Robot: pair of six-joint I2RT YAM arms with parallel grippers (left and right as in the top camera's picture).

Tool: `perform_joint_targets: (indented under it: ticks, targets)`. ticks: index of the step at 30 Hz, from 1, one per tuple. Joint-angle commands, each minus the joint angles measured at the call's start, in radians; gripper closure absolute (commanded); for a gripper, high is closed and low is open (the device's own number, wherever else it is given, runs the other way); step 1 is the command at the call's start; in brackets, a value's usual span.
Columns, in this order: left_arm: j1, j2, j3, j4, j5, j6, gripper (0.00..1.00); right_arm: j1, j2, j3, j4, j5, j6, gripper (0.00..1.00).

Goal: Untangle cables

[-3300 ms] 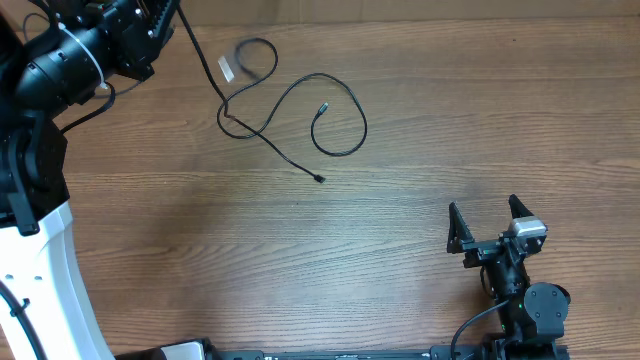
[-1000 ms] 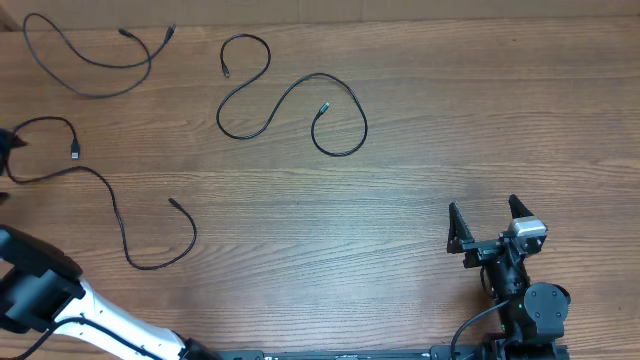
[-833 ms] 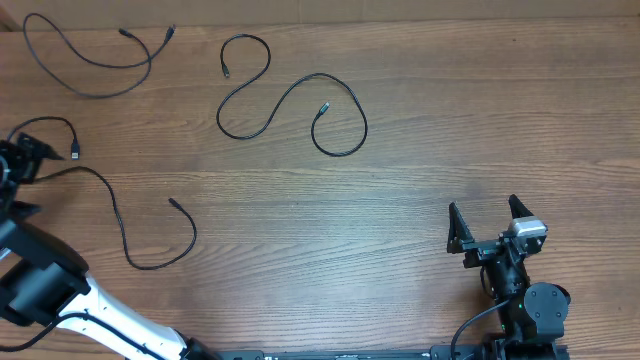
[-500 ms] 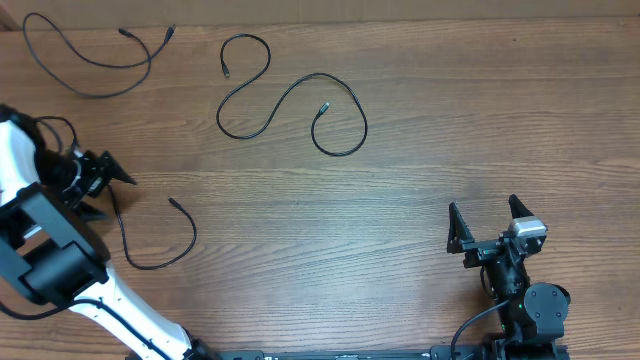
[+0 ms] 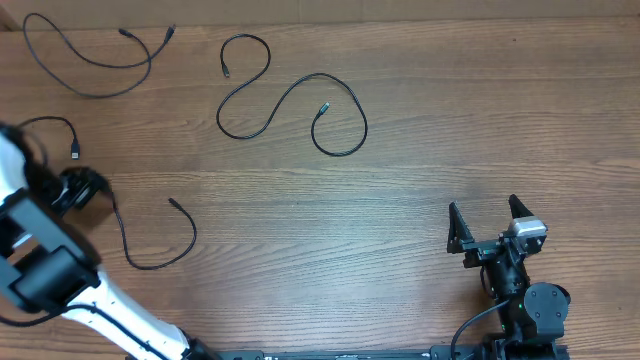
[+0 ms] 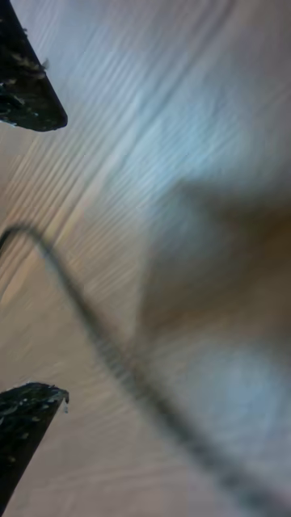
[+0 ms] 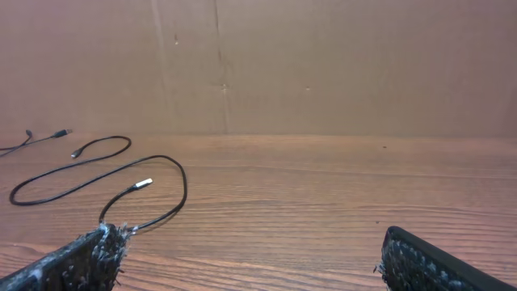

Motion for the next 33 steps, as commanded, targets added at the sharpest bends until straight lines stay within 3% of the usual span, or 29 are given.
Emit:
perform_joint_targets:
  ticks: [1, 5, 10, 13, 14, 15, 16, 23, 26, 33]
  targets:
    - [0.043, 0.003, -0.072, 0.07, 0.051, 0.082, 0.05, -0.001, -0.007, -0.01, 0.005, 0.009, -0.009, 0.0]
    - [0.033, 0.003, -0.1, 0.142, 0.199, 0.178, 0.06, -0.001, -0.007, -0.01, 0.005, 0.009, -0.009, 0.0]
    - [-0.019, 0.003, -0.138, 0.214, 0.199, 0.186, 0.07, -0.001, -0.007, -0.01, 0.005, 0.009, -0.009, 0.0]
    - [-0.063, 0.003, -0.193, 0.256, 0.09, 0.12, 0.09, -0.001, -0.007, -0.01, 0.005, 0.009, -0.009, 0.0]
    - [-0.068, 0.003, -0.205, 0.263, 0.076, 0.104, 0.12, -0.001, -0.007, -0.01, 0.005, 0.009, -0.009, 0.0]
    - [-0.076, 0.003, -0.229, 0.282, 0.074, 0.099, 0.25, -0.001, -0.007, -0.01, 0.005, 0.009, -0.009, 0.0]
    - [-0.079, 0.003, -0.24, 0.291, 0.074, 0.1, 0.3, -0.001, -0.007, -0.01, 0.005, 0.009, -0.009, 0.0]
    - [-0.088, 0.003, -0.261, 0.301, 0.051, 0.098, 0.53, -0.001, -0.007, -0.01, 0.005, 0.009, -0.009, 0.0]
    - [-0.095, 0.003, -0.263, 0.301, 0.01, 0.098, 0.58, -0.001, -0.007, -0.01, 0.005, 0.009, -0.009, 0.0]
    - [-0.165, 0.003, -0.304, 0.314, -0.15, 0.067, 0.56, -0.001, -0.007, -0.01, 0.005, 0.009, -0.009, 0.0]
